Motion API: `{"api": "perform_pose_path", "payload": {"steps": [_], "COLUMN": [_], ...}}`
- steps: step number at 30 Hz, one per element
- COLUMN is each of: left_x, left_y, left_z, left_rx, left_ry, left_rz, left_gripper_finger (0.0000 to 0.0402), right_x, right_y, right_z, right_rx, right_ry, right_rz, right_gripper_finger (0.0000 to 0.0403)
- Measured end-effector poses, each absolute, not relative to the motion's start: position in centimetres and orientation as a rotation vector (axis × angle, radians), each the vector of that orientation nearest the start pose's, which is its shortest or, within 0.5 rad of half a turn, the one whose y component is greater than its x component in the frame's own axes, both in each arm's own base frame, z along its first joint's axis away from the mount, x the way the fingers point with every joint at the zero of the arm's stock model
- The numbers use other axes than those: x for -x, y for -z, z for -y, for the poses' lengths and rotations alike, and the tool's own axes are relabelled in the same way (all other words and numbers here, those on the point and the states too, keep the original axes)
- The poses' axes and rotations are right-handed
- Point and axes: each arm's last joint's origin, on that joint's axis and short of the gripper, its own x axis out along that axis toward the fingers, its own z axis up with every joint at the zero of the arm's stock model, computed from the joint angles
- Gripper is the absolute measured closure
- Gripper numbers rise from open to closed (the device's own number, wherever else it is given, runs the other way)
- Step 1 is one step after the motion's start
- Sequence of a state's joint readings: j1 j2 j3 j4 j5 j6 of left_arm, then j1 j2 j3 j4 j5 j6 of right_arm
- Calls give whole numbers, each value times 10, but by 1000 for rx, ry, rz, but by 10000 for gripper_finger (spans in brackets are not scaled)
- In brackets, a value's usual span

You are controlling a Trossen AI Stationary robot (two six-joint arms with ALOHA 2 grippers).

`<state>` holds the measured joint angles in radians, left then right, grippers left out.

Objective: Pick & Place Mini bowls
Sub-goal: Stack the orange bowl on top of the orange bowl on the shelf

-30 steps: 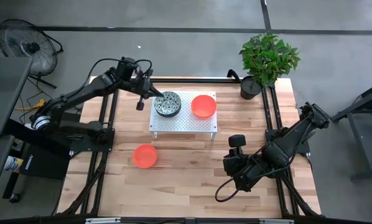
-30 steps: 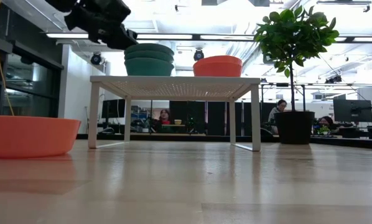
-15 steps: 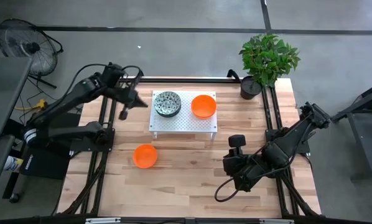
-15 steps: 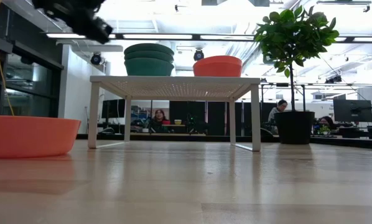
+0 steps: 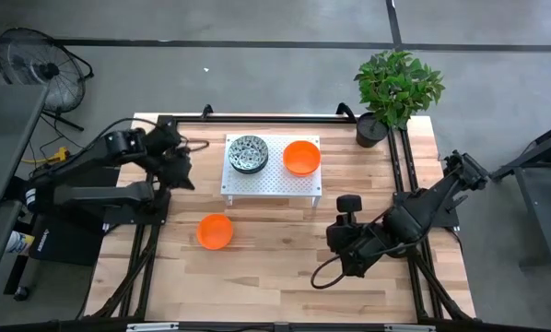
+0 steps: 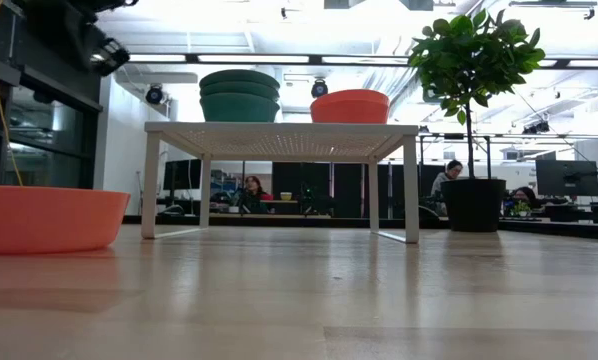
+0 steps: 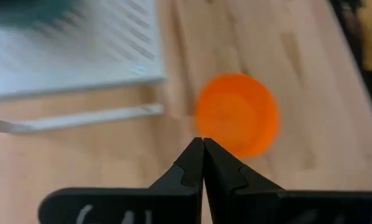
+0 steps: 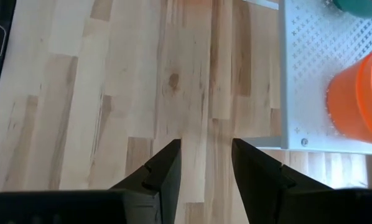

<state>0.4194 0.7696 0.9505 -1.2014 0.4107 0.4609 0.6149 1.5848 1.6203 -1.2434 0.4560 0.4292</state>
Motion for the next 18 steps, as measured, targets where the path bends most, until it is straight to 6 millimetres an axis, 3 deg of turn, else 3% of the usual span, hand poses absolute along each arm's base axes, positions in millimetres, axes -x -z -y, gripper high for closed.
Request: {"api": "perform_pose_path", "payload": {"steps": [12,18], "left_x": [-107,-107], "left_y": [-236,-226], "left_z": [-1,14], "left_rx": [269,189], "left_ry": [356,441], "left_rz": [-1072,-1112], "left_gripper_finger": [401,401], "right_x": [-252,-252], "right_y": [-347,-347], "right_z": [-159,-159], "right_rx": [183,191], "right_ry": [74,70], "right_rz": [-1078,-1079], "right_gripper_finger": [272,272]}}
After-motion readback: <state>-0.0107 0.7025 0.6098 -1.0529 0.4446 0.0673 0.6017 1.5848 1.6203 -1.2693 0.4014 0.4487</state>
